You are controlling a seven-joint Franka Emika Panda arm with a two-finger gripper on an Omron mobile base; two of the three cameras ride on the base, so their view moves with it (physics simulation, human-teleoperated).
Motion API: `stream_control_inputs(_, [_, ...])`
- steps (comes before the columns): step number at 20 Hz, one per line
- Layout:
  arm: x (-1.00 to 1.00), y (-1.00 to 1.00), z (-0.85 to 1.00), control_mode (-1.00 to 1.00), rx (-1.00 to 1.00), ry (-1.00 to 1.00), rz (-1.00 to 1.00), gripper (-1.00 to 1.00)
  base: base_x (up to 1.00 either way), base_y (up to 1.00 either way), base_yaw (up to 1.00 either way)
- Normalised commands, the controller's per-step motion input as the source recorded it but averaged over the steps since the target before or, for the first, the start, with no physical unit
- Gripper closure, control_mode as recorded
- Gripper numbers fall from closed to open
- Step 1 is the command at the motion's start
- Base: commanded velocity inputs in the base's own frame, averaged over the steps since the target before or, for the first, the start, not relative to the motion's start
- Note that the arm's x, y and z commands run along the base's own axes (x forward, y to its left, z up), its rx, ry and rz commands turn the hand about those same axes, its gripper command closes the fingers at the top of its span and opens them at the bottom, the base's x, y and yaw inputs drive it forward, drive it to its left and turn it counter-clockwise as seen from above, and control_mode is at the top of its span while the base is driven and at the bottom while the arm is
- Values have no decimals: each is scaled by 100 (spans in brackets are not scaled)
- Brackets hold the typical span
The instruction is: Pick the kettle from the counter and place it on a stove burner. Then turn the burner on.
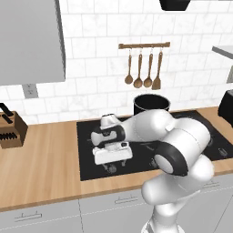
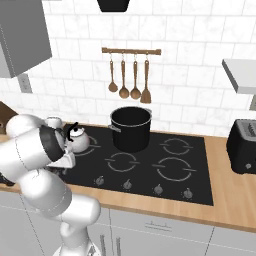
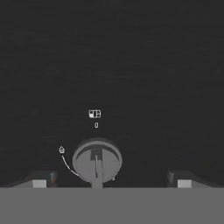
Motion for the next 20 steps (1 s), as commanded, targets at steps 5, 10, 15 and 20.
stream_control_inputs(5, [0,13,-34,-100,0,0,12,-100,0,0,0])
stream_control_inputs(10, [3,2,-11,-100,1,0,1,-100,0,0,0])
stream_control_inputs(15, [-2,-11,-16,-100,17,0,0,-100,0,0,0])
stream_control_inputs(20, [-4,-2,-13,-100,8,-1,0,-100,0,0,0])
